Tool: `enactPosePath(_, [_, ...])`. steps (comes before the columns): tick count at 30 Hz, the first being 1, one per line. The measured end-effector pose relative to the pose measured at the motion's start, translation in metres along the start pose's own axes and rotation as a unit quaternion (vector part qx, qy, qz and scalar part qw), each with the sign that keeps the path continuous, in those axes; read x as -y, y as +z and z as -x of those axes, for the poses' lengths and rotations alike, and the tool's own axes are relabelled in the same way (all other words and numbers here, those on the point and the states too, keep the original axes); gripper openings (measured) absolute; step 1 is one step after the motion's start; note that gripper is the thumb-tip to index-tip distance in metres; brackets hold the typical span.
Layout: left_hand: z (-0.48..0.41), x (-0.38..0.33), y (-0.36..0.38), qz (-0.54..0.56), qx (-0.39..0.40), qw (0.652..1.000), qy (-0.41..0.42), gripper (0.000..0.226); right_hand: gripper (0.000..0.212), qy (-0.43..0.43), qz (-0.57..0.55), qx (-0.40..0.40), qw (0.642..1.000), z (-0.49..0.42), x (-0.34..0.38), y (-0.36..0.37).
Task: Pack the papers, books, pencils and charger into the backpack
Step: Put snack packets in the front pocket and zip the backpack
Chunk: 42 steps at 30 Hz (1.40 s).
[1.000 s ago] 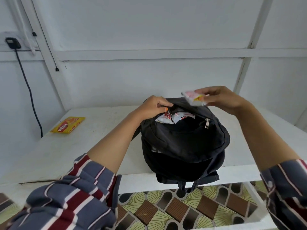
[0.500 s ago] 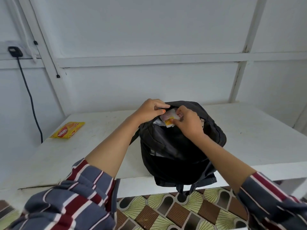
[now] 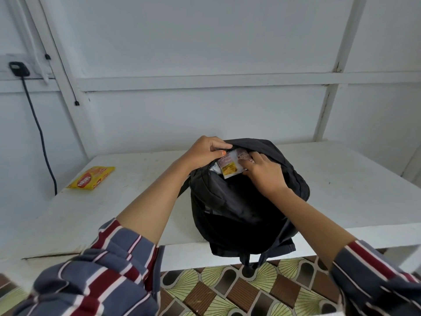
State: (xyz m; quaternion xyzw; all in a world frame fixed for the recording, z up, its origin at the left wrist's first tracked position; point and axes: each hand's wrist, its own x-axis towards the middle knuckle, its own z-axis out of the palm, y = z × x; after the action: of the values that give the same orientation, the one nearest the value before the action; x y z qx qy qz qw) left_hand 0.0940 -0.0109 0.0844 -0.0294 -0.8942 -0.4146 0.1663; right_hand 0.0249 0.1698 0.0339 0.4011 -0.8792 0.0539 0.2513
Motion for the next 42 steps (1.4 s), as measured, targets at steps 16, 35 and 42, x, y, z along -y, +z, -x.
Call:
enactPosePath(16, [0.000, 0.002, -0.002, 0.009, 0.010, 1.000, -0.003, 0.030, 0.018, 0.023, -0.208, -0.189, 0.959, -0.031, -0.012, -0.004])
enactPosePath(35, [-0.003, 0.001, -0.004, -0.004, 0.015, 1.000, -0.011, 0.030, 0.083, 0.060, -0.336, 0.060, 0.938, -0.052, -0.034, -0.009])
enactPosePath(42, [-0.004, -0.001, -0.006, -0.008, 0.014, 1.000, -0.013, 0.030, 0.078, 0.084, -0.299, 0.047, 0.949, -0.057, -0.030, -0.007])
